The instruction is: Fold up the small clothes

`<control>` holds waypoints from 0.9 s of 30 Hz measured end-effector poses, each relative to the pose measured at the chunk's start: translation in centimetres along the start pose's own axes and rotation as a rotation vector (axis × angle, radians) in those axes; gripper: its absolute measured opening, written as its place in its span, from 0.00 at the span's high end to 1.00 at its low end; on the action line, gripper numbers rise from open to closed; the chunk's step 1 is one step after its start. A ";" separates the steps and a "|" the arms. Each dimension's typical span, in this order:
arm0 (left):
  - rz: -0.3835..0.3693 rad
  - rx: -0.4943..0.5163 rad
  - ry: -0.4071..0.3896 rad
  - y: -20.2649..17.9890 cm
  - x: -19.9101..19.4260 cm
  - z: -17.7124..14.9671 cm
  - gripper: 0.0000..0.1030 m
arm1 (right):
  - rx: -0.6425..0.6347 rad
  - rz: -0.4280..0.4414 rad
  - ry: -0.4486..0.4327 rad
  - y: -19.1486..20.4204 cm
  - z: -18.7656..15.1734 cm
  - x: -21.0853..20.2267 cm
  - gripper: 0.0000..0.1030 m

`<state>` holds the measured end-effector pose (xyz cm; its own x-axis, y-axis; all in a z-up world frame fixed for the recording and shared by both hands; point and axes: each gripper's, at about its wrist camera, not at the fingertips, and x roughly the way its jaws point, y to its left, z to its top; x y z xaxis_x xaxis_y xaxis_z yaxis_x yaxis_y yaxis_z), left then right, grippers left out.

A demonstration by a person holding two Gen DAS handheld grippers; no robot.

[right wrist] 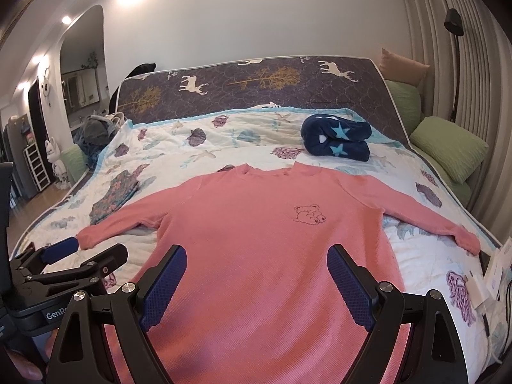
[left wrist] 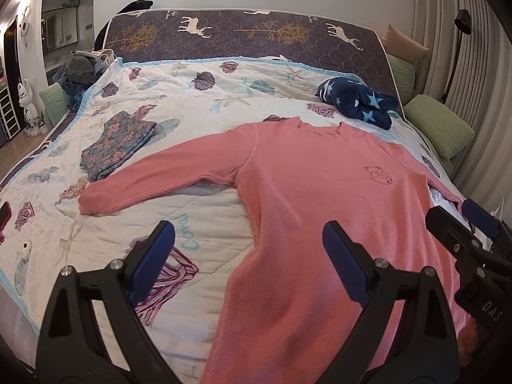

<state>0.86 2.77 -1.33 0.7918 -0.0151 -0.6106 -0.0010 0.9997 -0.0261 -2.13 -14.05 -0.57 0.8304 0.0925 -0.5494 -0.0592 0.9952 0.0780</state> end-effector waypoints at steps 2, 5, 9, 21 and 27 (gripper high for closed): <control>-0.003 -0.007 -0.006 0.3 0.2 0.0 0.09 | -0.004 0.000 0.003 0.2 0.0 0.1 0.11; -0.002 -0.015 -0.024 0.8 0.4 0.1 0.09 | -0.012 0.001 0.005 0.6 0.1 0.3 0.11; 0.004 -0.021 0.008 1.3 0.8 0.2 0.09 | -0.026 0.003 0.009 1.1 0.3 0.7 0.11; -0.178 -0.190 0.069 6.3 3.9 1.0 0.09 | -0.033 -0.007 0.039 1.5 1.5 2.7 0.11; -0.358 -0.639 0.200 17.1 9.6 -0.7 0.19 | -0.031 -0.005 0.058 1.1 2.4 4.3 0.11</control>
<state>8.03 19.68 -8.23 0.6845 -0.4012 -0.6088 -0.1664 0.7270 -0.6662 2.72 -12.62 -0.80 0.7974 0.0884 -0.5969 -0.0732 0.9961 0.0496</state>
